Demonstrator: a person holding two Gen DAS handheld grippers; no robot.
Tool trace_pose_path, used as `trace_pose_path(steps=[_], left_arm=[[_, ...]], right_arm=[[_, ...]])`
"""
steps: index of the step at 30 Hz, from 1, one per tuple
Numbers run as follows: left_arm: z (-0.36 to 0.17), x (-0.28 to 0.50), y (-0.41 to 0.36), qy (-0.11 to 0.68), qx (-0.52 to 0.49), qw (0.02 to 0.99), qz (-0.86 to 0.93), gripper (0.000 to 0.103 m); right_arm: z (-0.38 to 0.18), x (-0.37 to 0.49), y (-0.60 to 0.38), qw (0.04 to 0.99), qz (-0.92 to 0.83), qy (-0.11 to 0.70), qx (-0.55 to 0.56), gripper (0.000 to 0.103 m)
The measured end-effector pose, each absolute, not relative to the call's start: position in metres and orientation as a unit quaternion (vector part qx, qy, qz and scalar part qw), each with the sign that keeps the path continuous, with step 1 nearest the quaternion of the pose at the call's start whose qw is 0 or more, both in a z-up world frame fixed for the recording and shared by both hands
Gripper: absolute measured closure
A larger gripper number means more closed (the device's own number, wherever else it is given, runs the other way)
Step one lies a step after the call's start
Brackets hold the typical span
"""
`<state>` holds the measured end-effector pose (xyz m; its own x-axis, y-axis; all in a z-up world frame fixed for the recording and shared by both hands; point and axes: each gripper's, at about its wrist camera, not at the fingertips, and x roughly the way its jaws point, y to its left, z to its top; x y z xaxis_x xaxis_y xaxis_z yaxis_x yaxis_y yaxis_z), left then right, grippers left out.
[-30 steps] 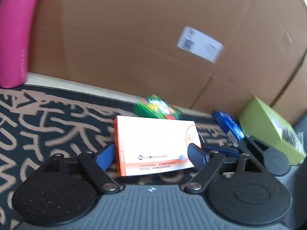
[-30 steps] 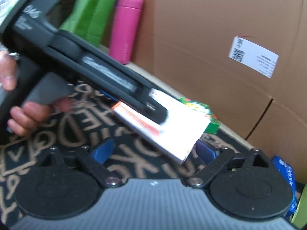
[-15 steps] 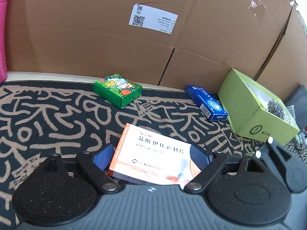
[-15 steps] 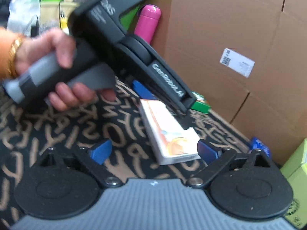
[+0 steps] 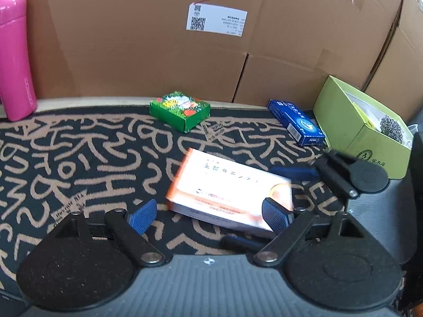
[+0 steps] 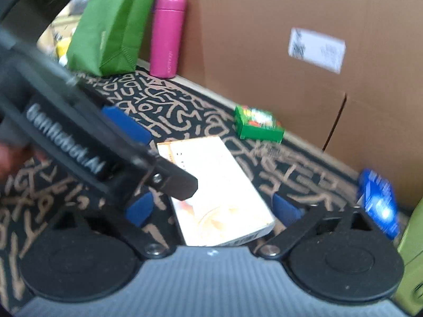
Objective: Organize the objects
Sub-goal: 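Grasp the white-orange medicine box with the right gripper and lift it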
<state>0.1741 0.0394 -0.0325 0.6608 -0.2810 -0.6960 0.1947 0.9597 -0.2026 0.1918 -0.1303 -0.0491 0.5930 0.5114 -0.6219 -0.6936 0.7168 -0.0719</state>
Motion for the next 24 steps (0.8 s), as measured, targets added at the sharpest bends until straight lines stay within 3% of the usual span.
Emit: trace_pose_path(steps=[1,5,11,20,24], left_arm=[[-0.034,0.175,0.041,0.396,-0.066,0.906,-0.133,0.014],[-0.040,0.179,0.045,0.409,-0.122,0.895,-0.129,0.014],[-0.036,0.185,0.023,0.410,-0.110,0.897,-0.121,0.013],[-0.044,0.205,-0.015,0.428,-0.041,0.899,-0.086,0.007],[-0.043,0.217,-0.023,0.450,-0.014,0.889,-0.081,0.007]], right_arm=[[-0.049,0.189,-0.132,0.880,0.343,0.298,-0.139,0.030],[-0.048,0.155,-0.131,0.878,0.352,0.281,-0.163,0.037],[-0.045,0.140,-0.118,0.885,0.331,0.259,-0.201,0.031],[-0.046,0.166,-0.136,0.893,0.304,0.313,-0.108,0.026],[-0.046,0.178,-0.145,0.896,0.296,0.319,-0.083,0.029]])
